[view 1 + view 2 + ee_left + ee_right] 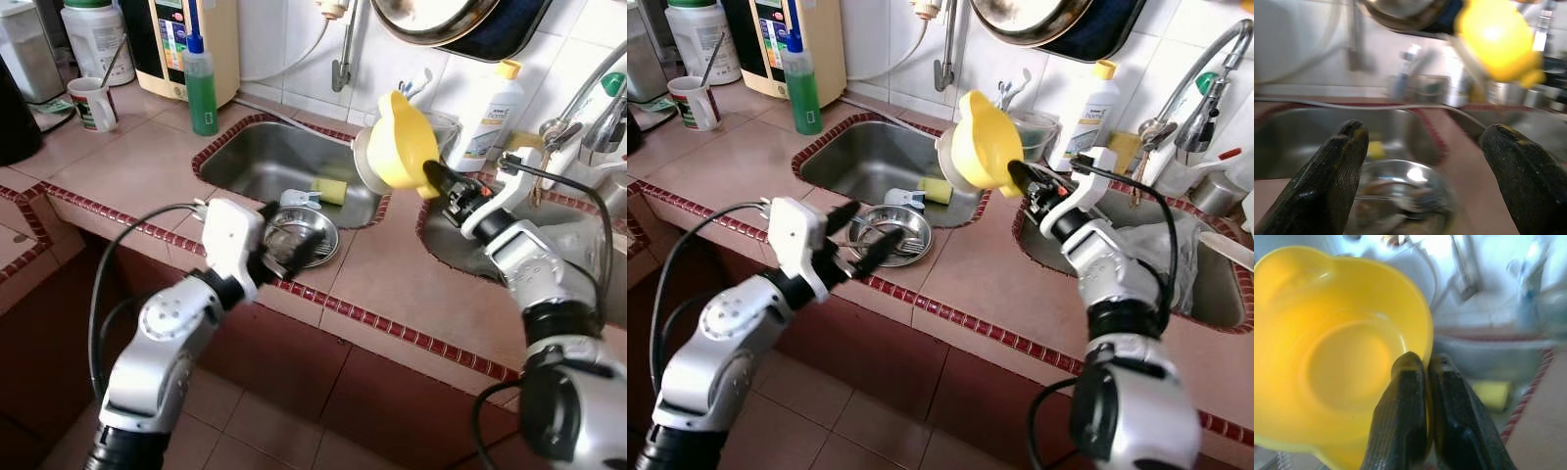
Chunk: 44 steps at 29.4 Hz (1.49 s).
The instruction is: Kitchen organization
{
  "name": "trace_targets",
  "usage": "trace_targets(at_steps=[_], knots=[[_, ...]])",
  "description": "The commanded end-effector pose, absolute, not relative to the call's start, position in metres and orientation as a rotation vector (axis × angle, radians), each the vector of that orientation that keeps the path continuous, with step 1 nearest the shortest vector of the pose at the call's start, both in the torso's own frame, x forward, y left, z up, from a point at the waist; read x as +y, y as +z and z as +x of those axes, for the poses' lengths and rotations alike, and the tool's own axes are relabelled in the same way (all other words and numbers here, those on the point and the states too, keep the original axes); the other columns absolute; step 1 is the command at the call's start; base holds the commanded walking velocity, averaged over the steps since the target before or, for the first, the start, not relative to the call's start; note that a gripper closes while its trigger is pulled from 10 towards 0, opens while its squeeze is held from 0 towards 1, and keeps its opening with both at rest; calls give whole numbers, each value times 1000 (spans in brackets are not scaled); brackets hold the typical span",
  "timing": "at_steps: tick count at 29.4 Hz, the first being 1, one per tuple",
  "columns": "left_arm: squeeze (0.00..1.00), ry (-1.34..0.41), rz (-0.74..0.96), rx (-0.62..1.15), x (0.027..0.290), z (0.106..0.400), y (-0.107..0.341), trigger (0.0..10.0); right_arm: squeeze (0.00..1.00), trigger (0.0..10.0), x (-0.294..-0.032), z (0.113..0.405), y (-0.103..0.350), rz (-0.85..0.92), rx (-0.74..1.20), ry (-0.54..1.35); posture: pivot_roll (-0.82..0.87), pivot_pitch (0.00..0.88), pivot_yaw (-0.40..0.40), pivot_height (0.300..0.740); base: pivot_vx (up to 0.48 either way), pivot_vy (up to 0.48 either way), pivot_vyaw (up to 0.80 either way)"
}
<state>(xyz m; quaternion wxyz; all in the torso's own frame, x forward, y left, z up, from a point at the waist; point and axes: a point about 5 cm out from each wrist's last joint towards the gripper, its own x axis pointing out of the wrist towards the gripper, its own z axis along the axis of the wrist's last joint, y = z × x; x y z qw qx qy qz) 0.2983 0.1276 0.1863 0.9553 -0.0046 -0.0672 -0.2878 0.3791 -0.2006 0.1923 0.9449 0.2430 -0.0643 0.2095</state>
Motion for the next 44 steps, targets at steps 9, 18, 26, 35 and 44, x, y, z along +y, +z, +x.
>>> trace_targets(at_steps=[9,18,26,35,44], knots=[[0,-470,104,-216,146,329,209,10000,0,2431,-202,359,220,326,-363,222,132,0,-84,740,0,0,0],[0,-457,-69,-193,146,339,203,10000,0,10000,-190,325,209,161,-459,83,94,0,-56,740,0,0,0],[0,-408,-85,-180,144,333,185,10000,0,10000,-171,316,179,46,-376,62,99,0,-65,740,0,0,0],[0,-369,-121,-163,144,330,175,10000,0,10000,-160,321,181,-30,-383,92,112,0,-79,740,0,72,0],[0,-418,-86,-139,130,319,163,10000,0,10000,-158,321,171,-36,-347,104,122,0,-80,740,0,387,0]])
